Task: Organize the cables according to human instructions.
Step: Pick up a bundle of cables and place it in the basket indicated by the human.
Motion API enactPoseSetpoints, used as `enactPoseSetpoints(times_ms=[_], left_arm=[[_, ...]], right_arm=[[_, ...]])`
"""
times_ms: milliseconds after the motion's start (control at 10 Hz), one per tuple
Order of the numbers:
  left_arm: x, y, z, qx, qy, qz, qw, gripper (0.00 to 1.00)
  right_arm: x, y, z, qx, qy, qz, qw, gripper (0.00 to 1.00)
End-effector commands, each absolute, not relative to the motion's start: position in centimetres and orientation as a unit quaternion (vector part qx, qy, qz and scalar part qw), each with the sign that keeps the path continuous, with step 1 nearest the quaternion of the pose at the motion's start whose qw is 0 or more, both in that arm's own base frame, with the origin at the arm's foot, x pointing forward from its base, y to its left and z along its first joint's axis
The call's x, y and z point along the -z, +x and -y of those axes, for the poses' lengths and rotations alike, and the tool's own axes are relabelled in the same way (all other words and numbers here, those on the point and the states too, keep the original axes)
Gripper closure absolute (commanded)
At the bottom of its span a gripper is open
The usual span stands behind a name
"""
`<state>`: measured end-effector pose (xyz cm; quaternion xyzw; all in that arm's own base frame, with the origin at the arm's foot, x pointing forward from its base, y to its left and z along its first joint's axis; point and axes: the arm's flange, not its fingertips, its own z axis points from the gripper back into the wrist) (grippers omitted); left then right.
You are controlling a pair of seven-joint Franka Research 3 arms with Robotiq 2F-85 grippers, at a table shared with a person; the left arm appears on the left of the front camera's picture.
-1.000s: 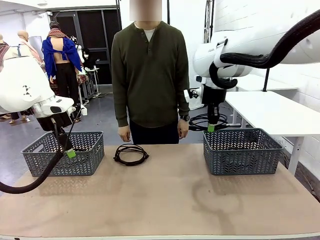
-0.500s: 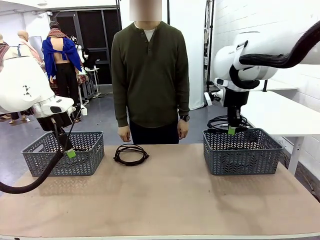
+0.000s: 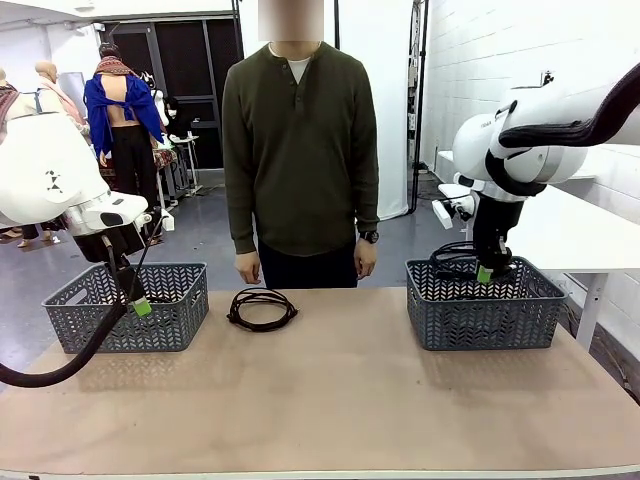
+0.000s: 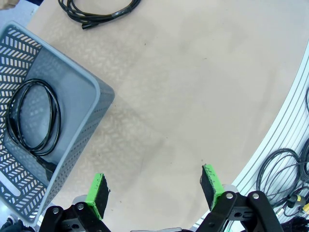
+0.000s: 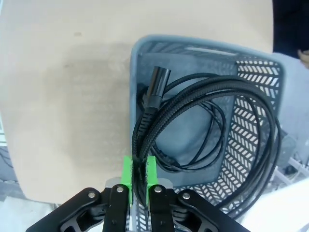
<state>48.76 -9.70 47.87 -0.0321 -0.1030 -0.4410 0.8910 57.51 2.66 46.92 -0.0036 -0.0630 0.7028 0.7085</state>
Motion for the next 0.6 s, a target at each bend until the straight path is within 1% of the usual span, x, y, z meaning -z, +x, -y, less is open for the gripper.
enactPoseSetpoints(times_ms=[0, 500], left_arm=[[-48.0, 48.7, 9.7, 0.440, -0.031, 0.100, 0.892, 0.00], [-48.0, 48.7, 9.7, 0.440, -0.031, 0.100, 0.892, 0.00]], right_arm=[[-45.6, 58.4, -2.2, -0.709, -0.006, 0.084, 0.700, 1.00], [-44.0, 60.9, -2.0, -0.695, -0.021, 0.083, 0.714, 1.00]])
